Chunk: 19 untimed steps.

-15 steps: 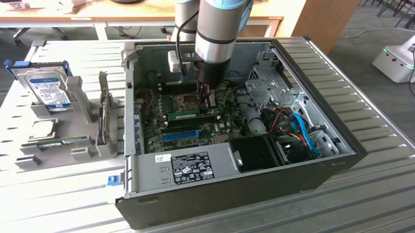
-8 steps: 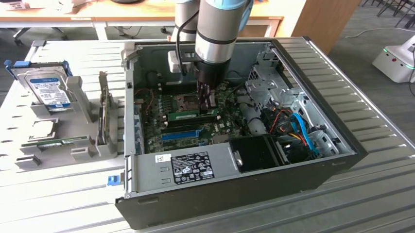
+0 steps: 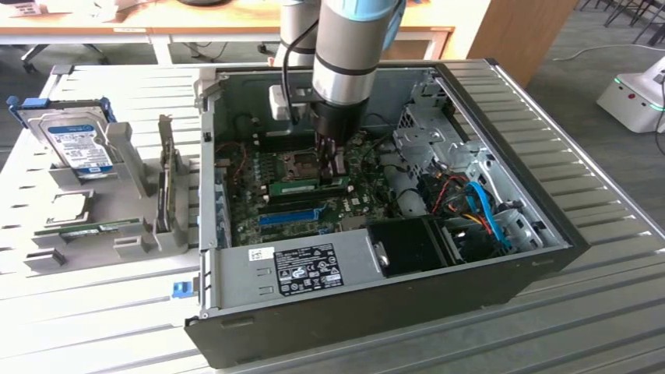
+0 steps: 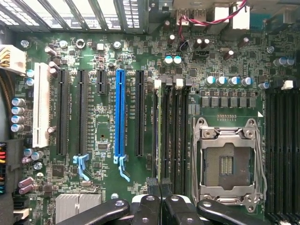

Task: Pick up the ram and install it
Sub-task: 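Insert the ram into the slot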

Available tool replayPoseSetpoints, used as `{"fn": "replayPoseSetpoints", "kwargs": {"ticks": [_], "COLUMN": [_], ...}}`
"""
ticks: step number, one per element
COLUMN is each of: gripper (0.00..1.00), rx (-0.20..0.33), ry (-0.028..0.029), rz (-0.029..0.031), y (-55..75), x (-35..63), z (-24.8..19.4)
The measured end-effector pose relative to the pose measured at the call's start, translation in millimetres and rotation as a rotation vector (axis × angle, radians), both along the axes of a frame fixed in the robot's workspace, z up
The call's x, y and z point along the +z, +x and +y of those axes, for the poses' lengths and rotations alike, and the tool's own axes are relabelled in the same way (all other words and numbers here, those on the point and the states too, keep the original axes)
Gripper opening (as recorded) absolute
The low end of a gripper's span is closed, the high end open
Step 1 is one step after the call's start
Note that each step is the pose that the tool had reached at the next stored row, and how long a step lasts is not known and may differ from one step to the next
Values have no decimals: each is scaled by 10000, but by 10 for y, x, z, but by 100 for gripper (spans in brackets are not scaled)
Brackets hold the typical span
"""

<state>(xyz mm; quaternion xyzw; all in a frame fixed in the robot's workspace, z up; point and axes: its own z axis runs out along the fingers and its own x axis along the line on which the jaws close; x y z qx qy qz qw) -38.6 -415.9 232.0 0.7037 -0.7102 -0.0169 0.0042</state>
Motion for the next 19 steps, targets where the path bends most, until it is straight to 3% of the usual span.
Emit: {"fn": "replayPoseSetpoints", "kwargs": {"ticks": [19], "gripper": [12], "rx": [-1], "ry": [2], "rz": [0], "y": [0], "x": [-16], "z": [-1]}}
